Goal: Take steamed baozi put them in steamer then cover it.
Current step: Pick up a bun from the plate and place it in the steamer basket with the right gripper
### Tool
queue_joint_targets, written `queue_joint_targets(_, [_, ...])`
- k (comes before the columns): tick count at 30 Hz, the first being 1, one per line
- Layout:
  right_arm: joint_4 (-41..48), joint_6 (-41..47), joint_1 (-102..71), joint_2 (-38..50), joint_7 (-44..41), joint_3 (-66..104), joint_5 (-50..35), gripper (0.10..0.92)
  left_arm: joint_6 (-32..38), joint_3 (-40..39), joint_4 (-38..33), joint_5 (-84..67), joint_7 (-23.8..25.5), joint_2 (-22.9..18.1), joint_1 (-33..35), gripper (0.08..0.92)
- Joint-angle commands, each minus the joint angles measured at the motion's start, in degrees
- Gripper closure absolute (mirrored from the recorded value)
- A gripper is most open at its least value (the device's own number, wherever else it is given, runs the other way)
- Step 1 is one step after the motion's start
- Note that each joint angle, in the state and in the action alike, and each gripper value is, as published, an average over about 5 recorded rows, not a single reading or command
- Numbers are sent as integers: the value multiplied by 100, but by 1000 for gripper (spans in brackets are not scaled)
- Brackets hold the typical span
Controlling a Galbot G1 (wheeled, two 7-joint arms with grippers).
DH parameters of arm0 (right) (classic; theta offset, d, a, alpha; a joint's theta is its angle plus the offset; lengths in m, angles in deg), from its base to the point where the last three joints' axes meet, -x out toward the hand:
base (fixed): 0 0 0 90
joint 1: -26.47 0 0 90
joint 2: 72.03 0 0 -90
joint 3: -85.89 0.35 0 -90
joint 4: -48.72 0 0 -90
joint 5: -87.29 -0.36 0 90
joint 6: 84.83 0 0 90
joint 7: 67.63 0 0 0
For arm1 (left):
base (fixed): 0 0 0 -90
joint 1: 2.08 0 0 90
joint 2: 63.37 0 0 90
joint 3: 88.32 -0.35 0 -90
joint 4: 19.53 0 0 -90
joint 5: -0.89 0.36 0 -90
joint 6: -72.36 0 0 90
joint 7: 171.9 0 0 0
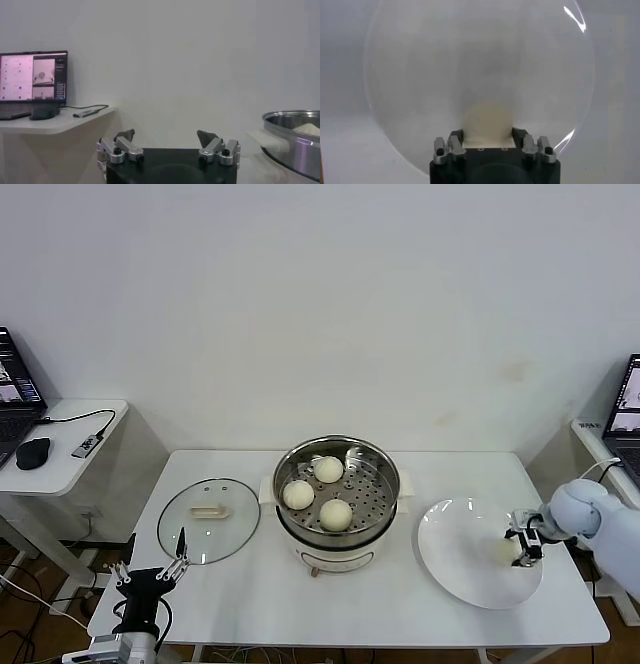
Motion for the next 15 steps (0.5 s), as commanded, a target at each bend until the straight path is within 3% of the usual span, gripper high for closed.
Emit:
queue_joint_targets(1, [-509,234,1448,345,-55,-1115,-665,423,-7,-24,19,0,2,29,-31,177])
queue_joint_targets(8, [-1022,606,3658,303,-18,-2468,-1936,415,-13,-53,73,-17,10,73,-91,177])
queue_joint_targets(15, [-1416,1073,5828,-440,191,-4109,-3032,414,-26,-116,108,-87,45,90,-117,177])
